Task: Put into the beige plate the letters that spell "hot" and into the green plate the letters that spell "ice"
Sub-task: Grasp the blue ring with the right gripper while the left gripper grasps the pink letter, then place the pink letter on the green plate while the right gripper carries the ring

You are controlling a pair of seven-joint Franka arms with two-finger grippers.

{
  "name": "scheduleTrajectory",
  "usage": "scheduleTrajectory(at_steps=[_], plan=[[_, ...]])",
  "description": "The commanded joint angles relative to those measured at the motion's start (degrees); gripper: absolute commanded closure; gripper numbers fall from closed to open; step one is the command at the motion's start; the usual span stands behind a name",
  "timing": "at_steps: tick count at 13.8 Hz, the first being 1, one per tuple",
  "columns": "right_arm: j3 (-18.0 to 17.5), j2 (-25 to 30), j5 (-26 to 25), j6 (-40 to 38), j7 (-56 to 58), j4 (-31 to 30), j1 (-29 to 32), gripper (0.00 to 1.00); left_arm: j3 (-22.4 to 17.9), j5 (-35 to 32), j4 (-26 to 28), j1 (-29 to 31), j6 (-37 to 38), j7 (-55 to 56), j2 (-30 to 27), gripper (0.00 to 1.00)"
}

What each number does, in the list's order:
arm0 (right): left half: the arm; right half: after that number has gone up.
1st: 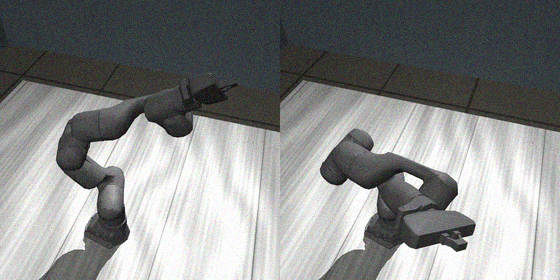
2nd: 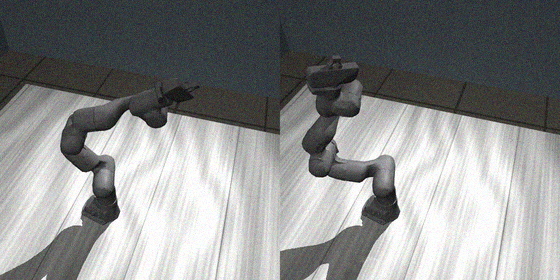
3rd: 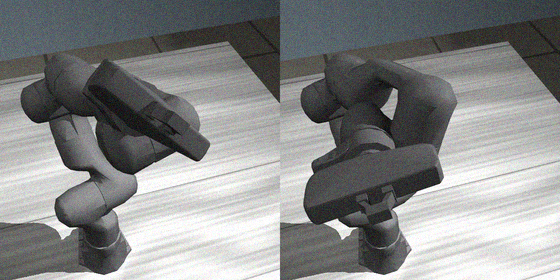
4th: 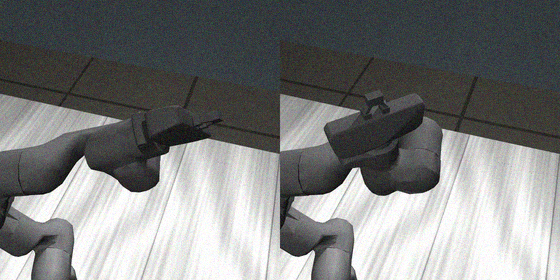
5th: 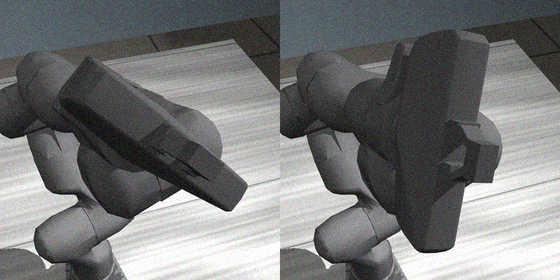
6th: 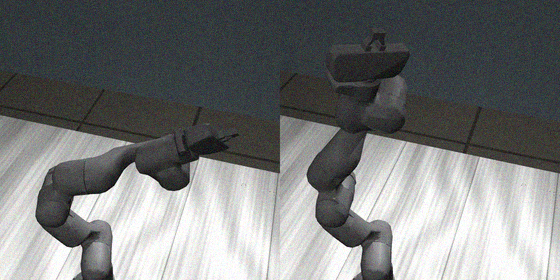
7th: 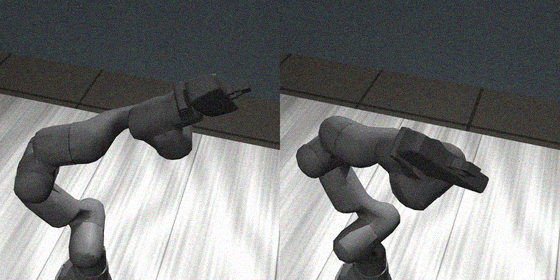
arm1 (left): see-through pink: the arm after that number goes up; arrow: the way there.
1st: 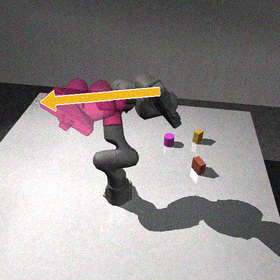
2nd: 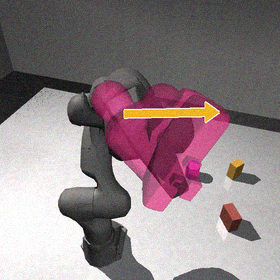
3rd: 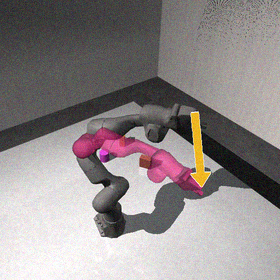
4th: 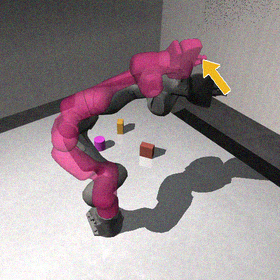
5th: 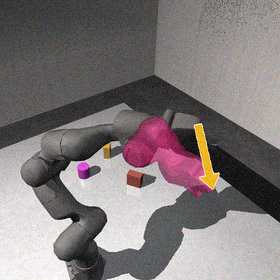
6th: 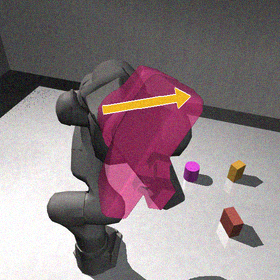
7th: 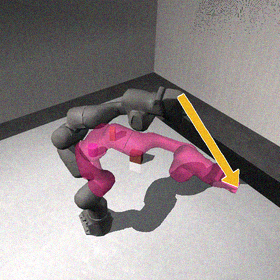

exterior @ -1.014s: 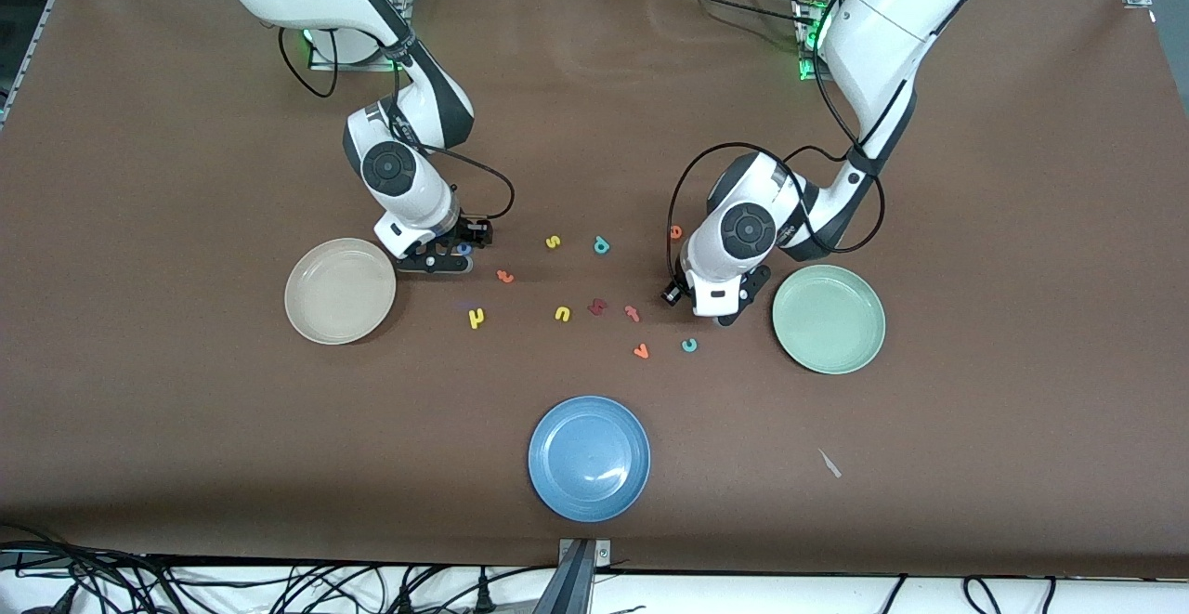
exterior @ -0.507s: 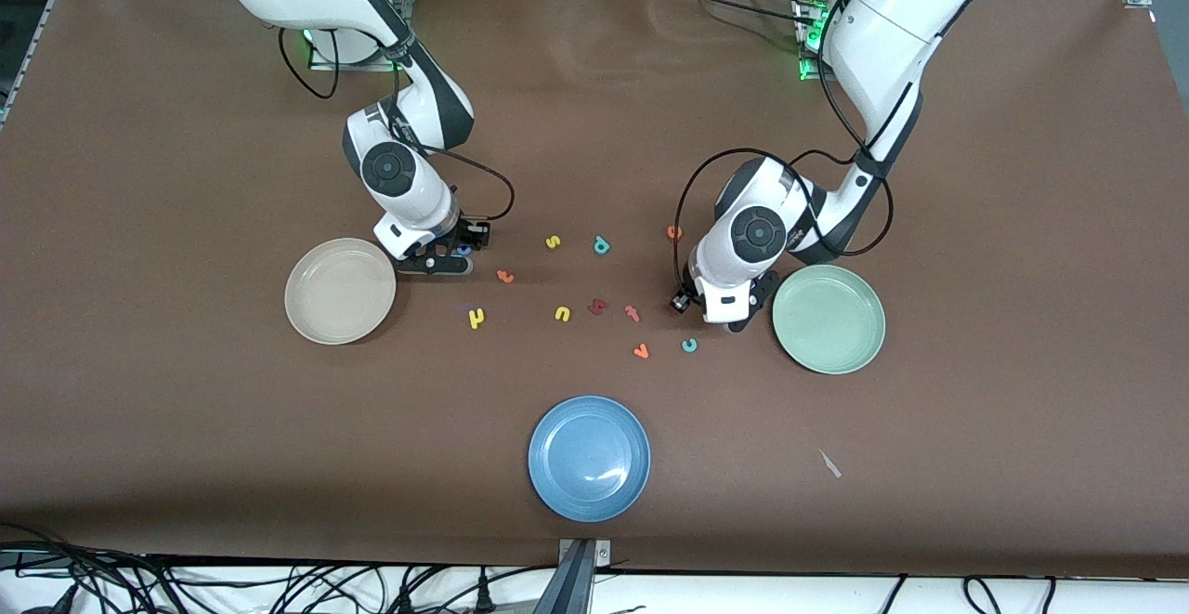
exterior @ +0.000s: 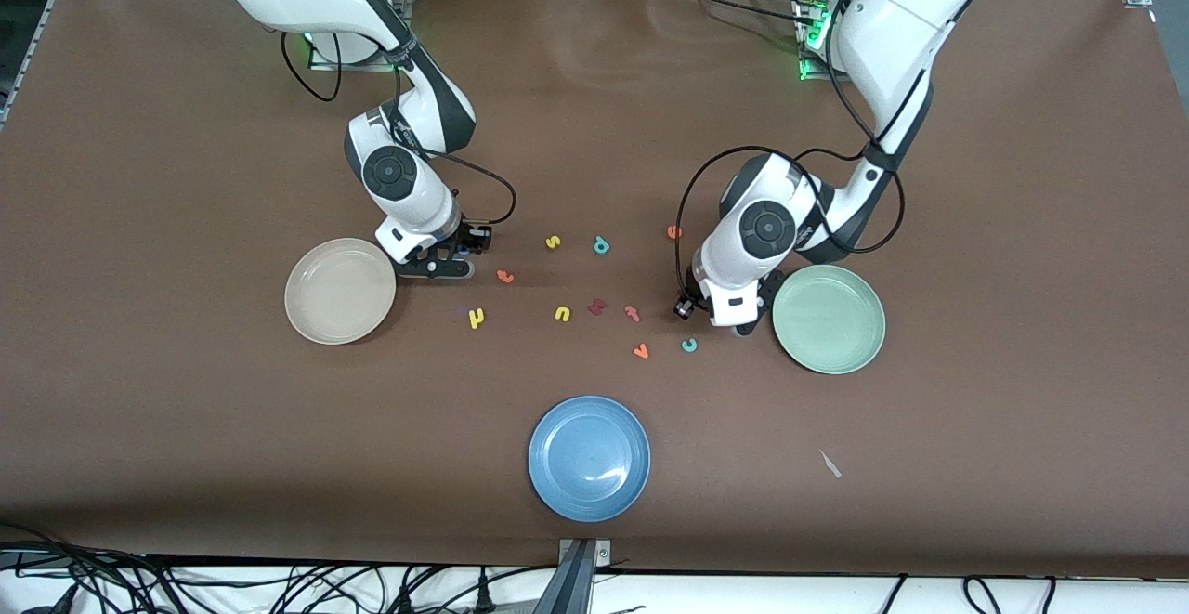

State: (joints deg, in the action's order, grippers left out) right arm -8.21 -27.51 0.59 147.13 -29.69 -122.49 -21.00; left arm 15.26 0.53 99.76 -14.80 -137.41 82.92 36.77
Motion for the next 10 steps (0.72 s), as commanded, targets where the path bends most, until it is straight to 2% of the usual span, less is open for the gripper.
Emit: scheduleTrajectory(at_steps=[1,5,10], plan=[[0.13,-1.14,-1.20,-0.35,-0.81,1.20,-0.18,0.58,0.38,-1.50,0.78,3.10,4.42,-3.00,-5.12,1.00],[0.13,-1.32,-1.29,-0.35,-0.81,1.20,-0.18,0.70,0.47,-1.24,0.87,7.94,9.87,-16.70,-8.82,1.00],[0.13,-1.32,-1.20,-0.35,-1.16,1.20,-0.18,0.75,0.03,-1.24,2.36,12.69,11.90,-38.15,-9.53,1.00]])
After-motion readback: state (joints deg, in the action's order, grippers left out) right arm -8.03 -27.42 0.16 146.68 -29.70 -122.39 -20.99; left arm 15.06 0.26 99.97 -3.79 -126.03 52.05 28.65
